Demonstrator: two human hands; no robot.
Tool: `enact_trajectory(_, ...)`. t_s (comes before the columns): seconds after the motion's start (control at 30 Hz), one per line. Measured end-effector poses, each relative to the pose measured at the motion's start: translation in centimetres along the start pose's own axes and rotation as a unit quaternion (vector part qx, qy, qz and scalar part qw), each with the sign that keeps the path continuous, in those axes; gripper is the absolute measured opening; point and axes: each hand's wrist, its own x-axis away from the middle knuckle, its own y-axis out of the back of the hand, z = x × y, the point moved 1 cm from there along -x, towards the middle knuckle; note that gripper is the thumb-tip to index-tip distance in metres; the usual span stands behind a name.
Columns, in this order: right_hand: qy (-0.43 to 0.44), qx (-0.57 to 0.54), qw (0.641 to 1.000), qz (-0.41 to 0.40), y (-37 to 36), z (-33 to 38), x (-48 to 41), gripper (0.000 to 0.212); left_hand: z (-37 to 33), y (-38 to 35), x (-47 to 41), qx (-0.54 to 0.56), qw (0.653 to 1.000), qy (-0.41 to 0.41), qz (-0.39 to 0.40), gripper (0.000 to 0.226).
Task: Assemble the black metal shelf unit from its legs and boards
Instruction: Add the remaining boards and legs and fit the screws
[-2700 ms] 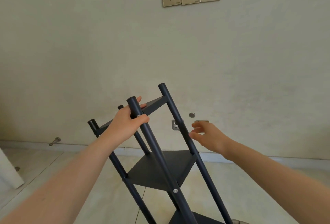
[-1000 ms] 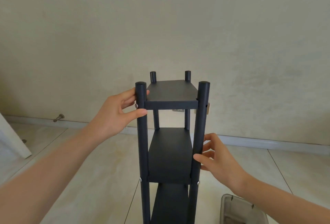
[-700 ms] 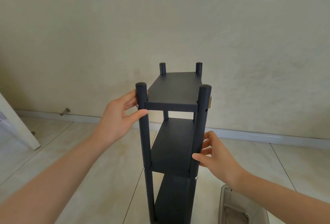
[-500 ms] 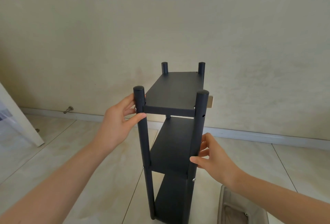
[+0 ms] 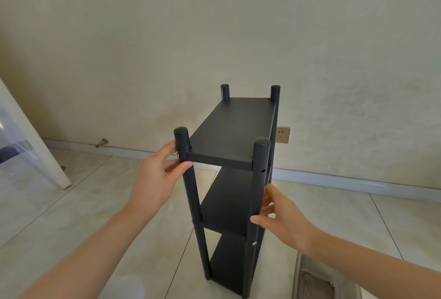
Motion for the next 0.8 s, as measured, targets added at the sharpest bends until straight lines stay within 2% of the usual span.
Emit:
enact_trajectory(0.1,0.007,-0.001,1.000,0.004,0.1,0.0,0.0,0.031,-0.1,0.0,0.2,0.019,0.999,0.021,-0.022,0.034)
enact_trajectory(0.2,0.010,0.011,1.000,0.020,0.8,0.0,-0.3,0.028,-0.2,-0.1,0.5,-0.020,0.995,0.058,-0.078,0.021)
enact_trajectory(0.3,0.019,0.029,0.999,0.031,2.4,0.3,-0.4,0.021,-0.1,-0.4,1.7,-0.037,0.986,0.112,-0.117,0.023)
enact_trajectory(0.37,0.033,0.022,0.999,0.019,3.7,0.7,-0.3,0.016,-0.2,-1.0,2.5,-0.009,0.983,0.168,-0.076,0.020)
enact_trajectory(0.47,0.065,0.010,0.997,-0.028,5.4,1.8,0.2,0.016,-1.0,-2.2,3.6,0.087,0.964,0.240,0.072,0.019)
enact_trajectory(0.57,0.104,-0.018,0.990,-0.089,6.8,3.3,0.8,0.017,-2.0,-3.8,4.1,0.200,0.926,0.246,0.206,0.047)
enact_trajectory(0.67,0.135,-0.065,0.982,-0.118,7.8,5.1,1.5,0.019,-2.5,-5.5,3.6,0.275,0.897,0.248,0.240,0.070)
enact_trajectory(0.73,0.157,-0.086,0.978,-0.111,8.2,6.3,1.8,0.024,-2.8,-6.7,3.0,0.337,0.877,0.245,0.239,0.068)
enact_trajectory(0.8,0.169,-0.090,0.977,-0.093,8.5,7.5,1.9,0.029,-3.1,-7.9,2.5,0.388,0.859,0.243,0.230,0.057)
